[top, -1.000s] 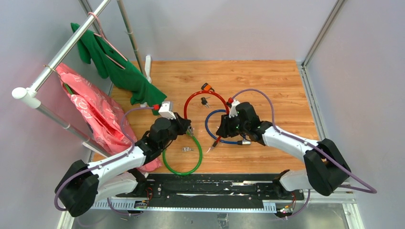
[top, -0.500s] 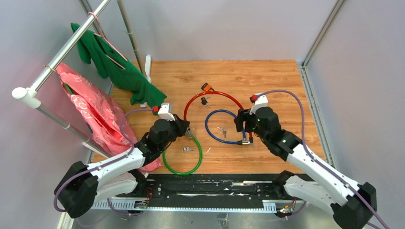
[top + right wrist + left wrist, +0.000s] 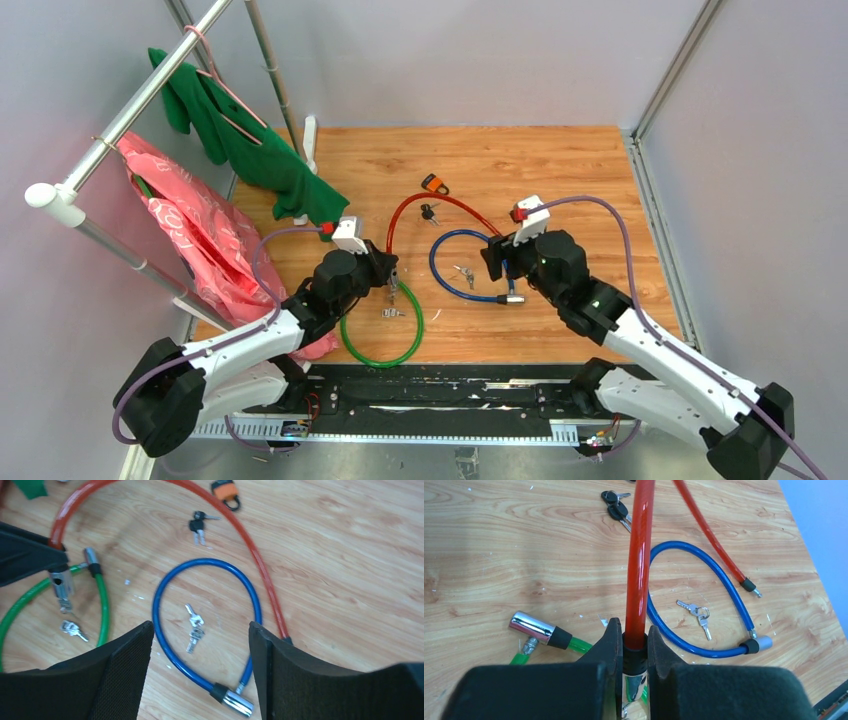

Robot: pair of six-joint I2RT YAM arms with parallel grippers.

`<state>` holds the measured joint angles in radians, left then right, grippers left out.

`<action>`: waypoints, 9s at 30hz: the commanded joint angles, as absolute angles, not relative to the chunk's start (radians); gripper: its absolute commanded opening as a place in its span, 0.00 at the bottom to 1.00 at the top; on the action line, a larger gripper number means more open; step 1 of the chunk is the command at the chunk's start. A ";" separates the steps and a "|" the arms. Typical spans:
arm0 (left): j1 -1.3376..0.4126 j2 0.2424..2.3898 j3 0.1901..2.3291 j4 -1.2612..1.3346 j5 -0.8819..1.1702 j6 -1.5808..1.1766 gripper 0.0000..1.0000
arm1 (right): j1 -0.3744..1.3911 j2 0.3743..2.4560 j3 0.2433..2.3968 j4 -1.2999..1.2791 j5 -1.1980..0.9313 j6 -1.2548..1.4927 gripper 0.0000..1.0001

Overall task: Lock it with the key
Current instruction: Lock the lock.

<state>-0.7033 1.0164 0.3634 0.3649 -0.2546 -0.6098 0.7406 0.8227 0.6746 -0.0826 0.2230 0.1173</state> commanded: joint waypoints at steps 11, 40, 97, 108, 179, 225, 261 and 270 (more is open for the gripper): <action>-0.701 1.002 0.374 0.443 -0.268 -0.595 0.00 | 1.003 1.205 0.665 0.377 0.047 0.114 0.71; -0.701 0.953 0.355 0.419 -0.270 -0.631 0.00 | 1.042 1.414 0.690 0.583 0.034 0.129 0.71; -0.583 1.057 0.413 0.632 0.585 -0.554 0.38 | 0.716 1.477 0.567 0.912 -0.877 0.156 0.00; -0.598 1.068 0.401 0.640 0.554 -0.521 0.00 | 0.691 1.438 0.572 0.825 -0.762 0.123 0.15; -0.537 1.097 0.762 0.618 0.382 -0.952 0.00 | 0.736 1.063 0.705 1.305 -0.442 0.326 0.00; -0.492 1.093 0.749 0.708 0.409 -1.111 0.00 | 0.759 1.195 0.464 1.435 -0.406 0.259 0.03; -0.612 1.531 0.420 0.946 0.172 -0.925 0.00 | 0.887 1.397 0.460 0.778 -0.324 -0.078 0.00; -0.627 1.693 0.441 0.924 0.097 -0.919 0.00 | 0.919 1.438 0.461 0.729 -0.239 -0.114 0.00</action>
